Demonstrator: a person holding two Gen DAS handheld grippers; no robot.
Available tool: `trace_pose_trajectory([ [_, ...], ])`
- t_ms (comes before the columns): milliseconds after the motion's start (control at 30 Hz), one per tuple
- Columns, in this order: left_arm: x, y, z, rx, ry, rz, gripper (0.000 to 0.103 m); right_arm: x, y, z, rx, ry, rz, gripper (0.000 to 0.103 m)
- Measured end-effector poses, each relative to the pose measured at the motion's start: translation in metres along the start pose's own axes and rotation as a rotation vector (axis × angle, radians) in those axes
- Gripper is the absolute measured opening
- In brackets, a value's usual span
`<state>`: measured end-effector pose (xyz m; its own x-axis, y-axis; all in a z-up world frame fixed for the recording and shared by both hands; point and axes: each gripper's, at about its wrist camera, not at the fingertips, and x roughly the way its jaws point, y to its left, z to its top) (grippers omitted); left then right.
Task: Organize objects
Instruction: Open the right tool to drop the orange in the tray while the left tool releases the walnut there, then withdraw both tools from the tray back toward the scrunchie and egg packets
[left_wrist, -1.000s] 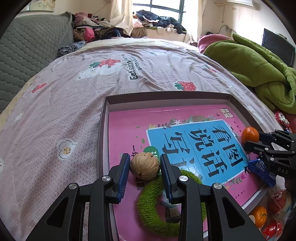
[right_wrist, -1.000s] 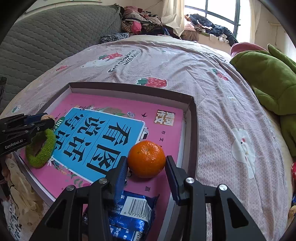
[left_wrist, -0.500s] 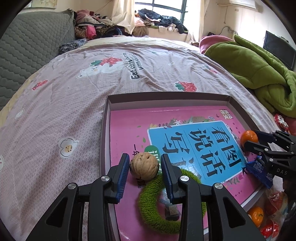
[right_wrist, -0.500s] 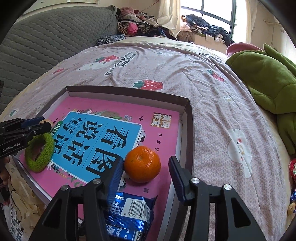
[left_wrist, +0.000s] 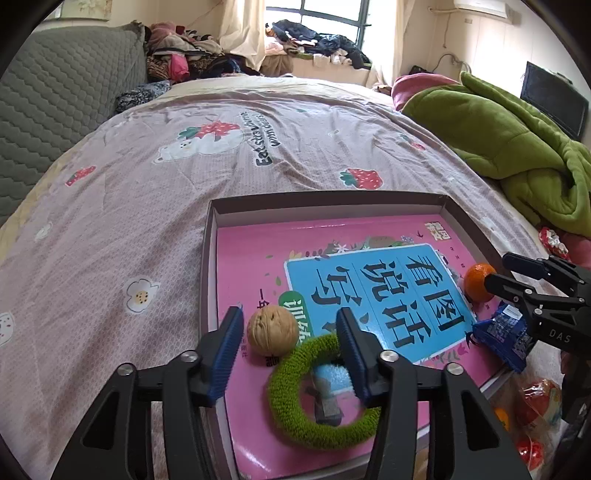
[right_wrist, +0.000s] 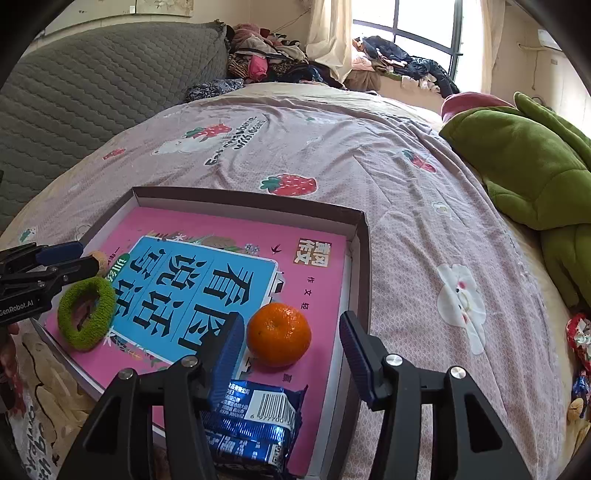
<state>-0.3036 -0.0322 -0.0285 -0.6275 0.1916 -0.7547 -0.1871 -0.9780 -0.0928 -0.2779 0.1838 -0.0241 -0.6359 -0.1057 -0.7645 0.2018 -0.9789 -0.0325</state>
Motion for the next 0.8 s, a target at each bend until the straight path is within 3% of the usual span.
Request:
trace_pose_trajectory([
  [800,-0.097,-0.031,-0.012,-0.033,-0.101,-0.059,0.058,-0.102,0.009,-0.001,0.029,-0.175,0.053,0.058],
])
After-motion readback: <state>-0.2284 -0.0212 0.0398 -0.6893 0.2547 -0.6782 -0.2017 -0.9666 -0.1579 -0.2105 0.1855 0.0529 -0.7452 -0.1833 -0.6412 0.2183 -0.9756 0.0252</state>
